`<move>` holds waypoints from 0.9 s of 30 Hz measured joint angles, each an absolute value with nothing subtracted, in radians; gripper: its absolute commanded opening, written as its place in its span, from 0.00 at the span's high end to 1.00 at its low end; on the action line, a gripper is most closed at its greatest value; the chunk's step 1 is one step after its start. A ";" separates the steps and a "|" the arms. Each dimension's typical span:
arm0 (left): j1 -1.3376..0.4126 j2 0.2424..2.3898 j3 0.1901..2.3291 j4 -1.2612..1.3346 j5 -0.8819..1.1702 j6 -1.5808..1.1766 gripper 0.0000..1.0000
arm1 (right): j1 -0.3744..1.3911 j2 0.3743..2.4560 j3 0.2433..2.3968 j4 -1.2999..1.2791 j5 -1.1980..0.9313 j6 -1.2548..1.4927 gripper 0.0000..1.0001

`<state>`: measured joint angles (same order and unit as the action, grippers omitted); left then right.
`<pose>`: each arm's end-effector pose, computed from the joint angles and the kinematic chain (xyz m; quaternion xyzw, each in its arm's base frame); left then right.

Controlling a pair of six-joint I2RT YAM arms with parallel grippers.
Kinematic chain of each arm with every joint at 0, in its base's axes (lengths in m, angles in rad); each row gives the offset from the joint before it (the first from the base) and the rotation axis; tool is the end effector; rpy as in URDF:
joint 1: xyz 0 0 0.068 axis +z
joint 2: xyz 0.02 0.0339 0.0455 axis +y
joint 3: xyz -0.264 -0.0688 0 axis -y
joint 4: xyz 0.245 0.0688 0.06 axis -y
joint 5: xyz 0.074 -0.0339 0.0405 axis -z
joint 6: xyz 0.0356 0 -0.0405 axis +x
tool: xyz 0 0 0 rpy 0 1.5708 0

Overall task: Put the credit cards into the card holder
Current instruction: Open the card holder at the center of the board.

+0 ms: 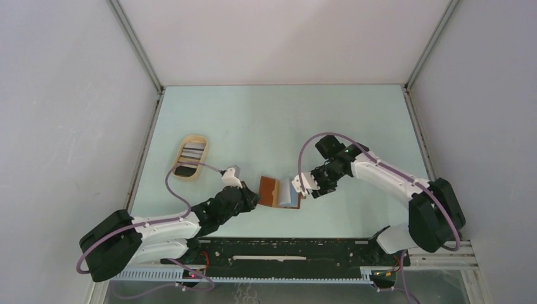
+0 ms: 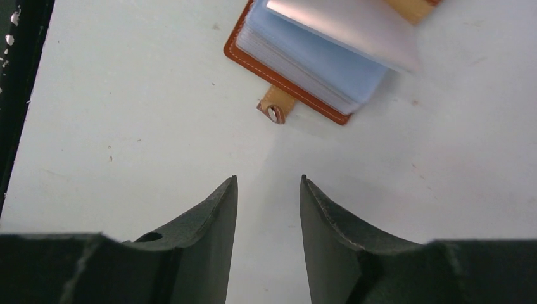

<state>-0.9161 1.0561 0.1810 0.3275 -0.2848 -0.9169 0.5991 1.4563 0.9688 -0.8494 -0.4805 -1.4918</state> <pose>0.1209 -0.1410 0.1374 -0.0698 0.8631 -0.3092 0.3931 0.2045 0.1596 0.2113 -0.8485 0.4598 0.1642 0.2042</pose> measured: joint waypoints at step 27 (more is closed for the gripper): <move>-0.916 0.950 0.159 0.281 -0.252 -0.918 0.89 | 0.710 1.614 1.024 -0.575 -0.534 -0.597 0.73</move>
<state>-0.9161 0.9501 0.1589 0.2810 -0.2520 -0.9176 0.7105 1.6138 1.0245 -0.5747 -0.5339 -0.5968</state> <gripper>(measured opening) 0.126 0.304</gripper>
